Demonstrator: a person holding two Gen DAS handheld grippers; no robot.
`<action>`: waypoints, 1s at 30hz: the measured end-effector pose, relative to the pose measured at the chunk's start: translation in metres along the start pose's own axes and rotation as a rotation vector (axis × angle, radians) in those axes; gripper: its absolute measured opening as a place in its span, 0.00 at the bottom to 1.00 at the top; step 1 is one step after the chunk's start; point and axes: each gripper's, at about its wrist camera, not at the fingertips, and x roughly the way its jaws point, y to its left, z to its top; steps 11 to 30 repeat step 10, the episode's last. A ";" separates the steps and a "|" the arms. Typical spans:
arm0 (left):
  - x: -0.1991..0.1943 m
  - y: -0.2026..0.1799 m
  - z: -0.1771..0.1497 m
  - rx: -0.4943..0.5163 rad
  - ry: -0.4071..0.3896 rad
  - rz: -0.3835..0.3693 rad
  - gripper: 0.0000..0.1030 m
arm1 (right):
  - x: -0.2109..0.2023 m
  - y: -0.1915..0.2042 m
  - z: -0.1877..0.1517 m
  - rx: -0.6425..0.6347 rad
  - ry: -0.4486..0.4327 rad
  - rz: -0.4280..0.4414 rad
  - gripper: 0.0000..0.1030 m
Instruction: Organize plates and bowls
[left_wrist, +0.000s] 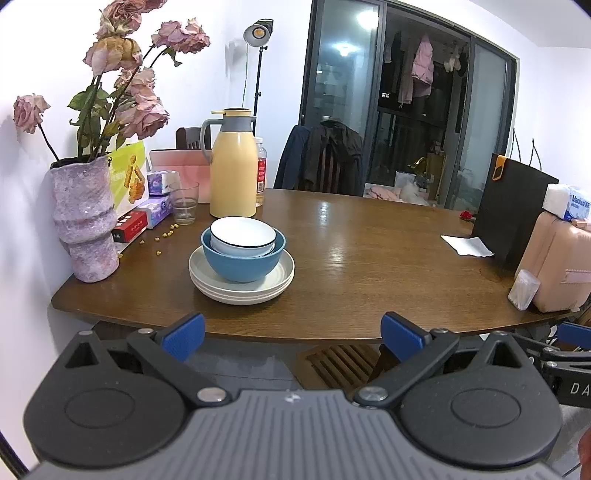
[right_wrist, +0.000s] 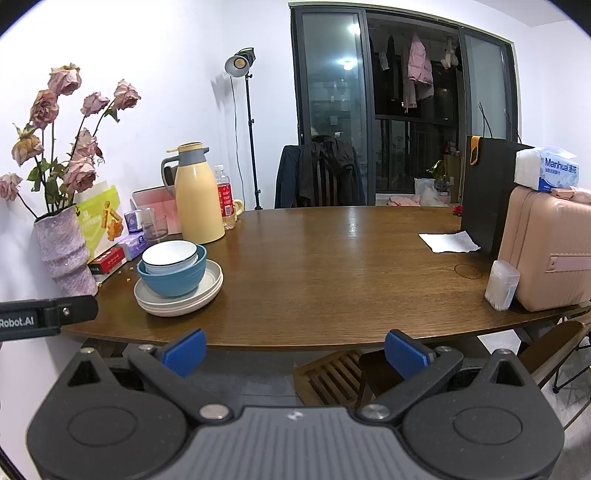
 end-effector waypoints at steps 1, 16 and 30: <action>0.000 0.000 0.000 0.000 0.001 -0.001 1.00 | 0.001 0.000 0.000 0.000 0.001 0.002 1.00; 0.004 0.001 0.001 -0.003 0.011 0.003 1.00 | 0.006 0.002 0.002 -0.008 0.011 0.011 1.00; 0.004 0.001 0.001 -0.003 0.011 0.003 1.00 | 0.006 0.002 0.002 -0.008 0.011 0.011 1.00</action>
